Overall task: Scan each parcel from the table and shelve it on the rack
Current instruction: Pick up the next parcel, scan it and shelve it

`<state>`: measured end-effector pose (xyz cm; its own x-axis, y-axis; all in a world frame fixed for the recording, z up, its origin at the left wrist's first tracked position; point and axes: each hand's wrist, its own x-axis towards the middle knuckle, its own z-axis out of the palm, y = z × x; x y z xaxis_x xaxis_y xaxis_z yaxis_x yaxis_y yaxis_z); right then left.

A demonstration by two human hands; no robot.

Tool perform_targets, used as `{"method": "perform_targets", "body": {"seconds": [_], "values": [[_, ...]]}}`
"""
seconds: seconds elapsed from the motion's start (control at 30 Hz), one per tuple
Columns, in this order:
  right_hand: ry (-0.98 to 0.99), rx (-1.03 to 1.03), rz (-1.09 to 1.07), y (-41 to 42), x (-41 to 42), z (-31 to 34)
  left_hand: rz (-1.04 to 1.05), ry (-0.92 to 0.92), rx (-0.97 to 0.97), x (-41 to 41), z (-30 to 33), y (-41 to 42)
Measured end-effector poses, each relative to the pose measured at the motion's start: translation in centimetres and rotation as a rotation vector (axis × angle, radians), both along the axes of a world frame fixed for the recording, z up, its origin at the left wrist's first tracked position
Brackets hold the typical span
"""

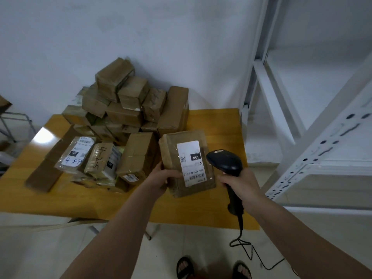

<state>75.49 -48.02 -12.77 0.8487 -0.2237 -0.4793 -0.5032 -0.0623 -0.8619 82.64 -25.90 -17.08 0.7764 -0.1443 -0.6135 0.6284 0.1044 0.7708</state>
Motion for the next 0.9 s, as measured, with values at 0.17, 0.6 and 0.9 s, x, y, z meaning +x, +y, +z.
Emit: {"method": "perform_targets", "body": {"seconds": [0.17, 0.6, 0.9], "values": [[-0.064, -0.124, 0.149, 0.8, -0.3, 1.7, 0.063, -0.074, -0.041, 1.9, 2.3, 0.9], [-0.131, -0.11, 0.226, 1.5, 0.1, 3.6, 0.248, -0.266, -0.059, 4.1, 5.0, 1.8], [-0.139, -0.079, 0.241, 2.0, 0.2, 3.9, 0.275, -0.274, -0.071, 4.3, 4.8, 2.2]]}}
